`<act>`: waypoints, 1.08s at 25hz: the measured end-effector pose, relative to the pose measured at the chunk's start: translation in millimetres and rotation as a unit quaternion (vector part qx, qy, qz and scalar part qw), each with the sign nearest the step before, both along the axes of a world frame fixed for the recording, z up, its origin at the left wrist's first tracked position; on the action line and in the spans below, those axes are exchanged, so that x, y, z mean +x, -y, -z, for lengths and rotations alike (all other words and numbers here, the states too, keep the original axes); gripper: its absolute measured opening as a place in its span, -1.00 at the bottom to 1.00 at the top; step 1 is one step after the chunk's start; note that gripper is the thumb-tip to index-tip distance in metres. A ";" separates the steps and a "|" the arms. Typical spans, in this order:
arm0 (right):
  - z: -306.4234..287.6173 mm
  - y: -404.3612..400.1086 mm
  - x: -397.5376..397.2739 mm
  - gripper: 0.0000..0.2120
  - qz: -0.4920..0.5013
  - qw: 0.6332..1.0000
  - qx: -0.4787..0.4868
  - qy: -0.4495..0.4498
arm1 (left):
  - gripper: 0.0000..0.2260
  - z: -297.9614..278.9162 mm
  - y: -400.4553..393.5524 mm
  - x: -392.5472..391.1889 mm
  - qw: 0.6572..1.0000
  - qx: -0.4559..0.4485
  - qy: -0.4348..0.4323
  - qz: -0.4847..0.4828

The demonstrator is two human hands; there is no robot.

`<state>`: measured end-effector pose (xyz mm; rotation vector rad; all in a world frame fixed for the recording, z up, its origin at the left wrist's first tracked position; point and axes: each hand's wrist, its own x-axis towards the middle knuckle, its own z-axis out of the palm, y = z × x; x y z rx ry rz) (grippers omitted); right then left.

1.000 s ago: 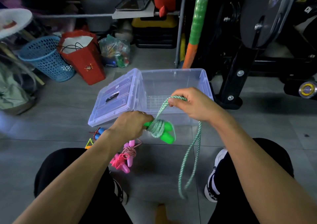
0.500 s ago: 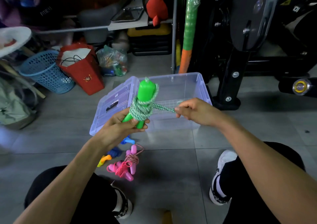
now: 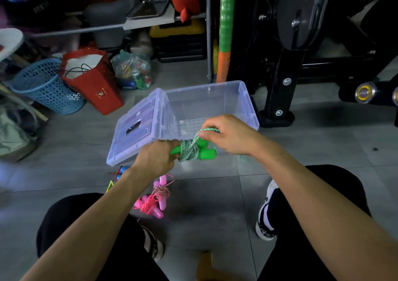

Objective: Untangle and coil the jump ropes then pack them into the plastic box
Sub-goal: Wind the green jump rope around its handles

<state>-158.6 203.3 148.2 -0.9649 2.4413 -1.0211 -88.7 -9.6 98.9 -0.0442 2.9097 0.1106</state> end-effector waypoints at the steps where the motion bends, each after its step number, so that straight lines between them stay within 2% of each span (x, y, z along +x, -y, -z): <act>1: 1.4 -2.7 -3.4 -0.77 0.008 1.000 -0.001 -0.003 | -0.73 -0.1 0.5 -1.6 0.998 0.030 -0.003 0.063; 3: 5.1 -7.8 -11.3 -0.78 0.025 1.000 -0.004 -0.006 | -0.72 0.7 2.4 -0.3 0.974 0.173 0.001 0.148; 4: 6.7 -10.9 -16.0 -0.78 0.037 0.999 -0.007 -0.002 | -0.71 0.4 1.8 2.0 0.954 0.263 0.007 0.148; 7: 9.7 -20.1 -30.5 -0.75 0.082 0.996 -0.037 0.018 | -0.70 -15.3 -1.3 8.9 0.865 0.497 0.057 0.025; 9: 12.7 -23.7 -34.9 -0.74 0.099 0.993 -0.061 0.038 | -0.67 -24.3 5.5 12.1 0.816 0.573 0.065 -0.025; 11: 16.0 -23.1 -33.0 -0.71 0.101 0.990 -0.062 0.070 | -0.71 -29.8 13.1 15.4 0.772 0.632 0.035 -0.060; 13: 20.1 -16.8 -27.1 -0.69 0.086 0.993 -0.015 0.085 | -0.76 -32.4 18.1 15.6 0.720 0.683 -0.009 -0.125; 15: 25.5 -5.1 -18.0 -0.68 0.058 0.995 0.047 0.068 | -0.86 -31.9 20.4 12.0 0.697 0.685 -0.055 -0.206; 16: 28.0 1.1 -12.0 -0.67 0.040 0.995 0.068 0.053 | -0.92 -30.7 20.8 9.8 0.699 0.667 -0.071 -0.248; 17: 28.9 7.5 -5.1 -0.66 0.018 0.995 0.091 0.029 | -0.94 -28.8 20.4 8.7 0.720 0.629 -0.082 -0.283; 18: 28.8 12.7 2.0 -0.65 -0.005 0.993 0.118 -0.004 | -0.94 -24.9 20.7 7.8 0.772 0.554 -0.096 -0.297; 19: 26.8 16.0 8.9 -0.65 -0.025 0.988 0.146 -0.041 | -0.93 -19.3 21.5 6.9 0.851 0.430 -0.109 -0.280; 20: 23.7 18.3 14.0 -0.66 -0.037 0.983 0.164 -0.072 | -0.90 -14.1 21.2 6.8 0.924 0.276 -0.111 -0.240; 21: 17.0 19.3 17.6 -0.67 -0.040 0.981 0.165 -0.097 | -0.86 -11.1 18.6 7.2 0.968 0.131 -0.094 -0.191; 22: 8.2 19.0 19.3 -0.67 -0.036 0.983 0.147 -0.107 | -0.82 -10.4 15.5 7.5 0.987 0.022 -0.066 -0.144; 24: -12.0 12.8 19.5 -0.67 0.005 0.997 0.030 -0.070 | -0.71 -8.0 10.6 6.6 0.994 -0.094 -0.019 -0.056; 25: -19.6 7.0 15.4 -0.67 0.045 0.997 -0.047 -0.043 | -0.68 -3.7 9.9 6.6 0.993 -0.113 -0.008 -0.015; 27: -27.1 -9.8 0.4 -0.67 0.148 0.977 -0.154 -0.018 | -0.74 5.0 8.5 8.3 0.998 -0.059 -0.004 0.017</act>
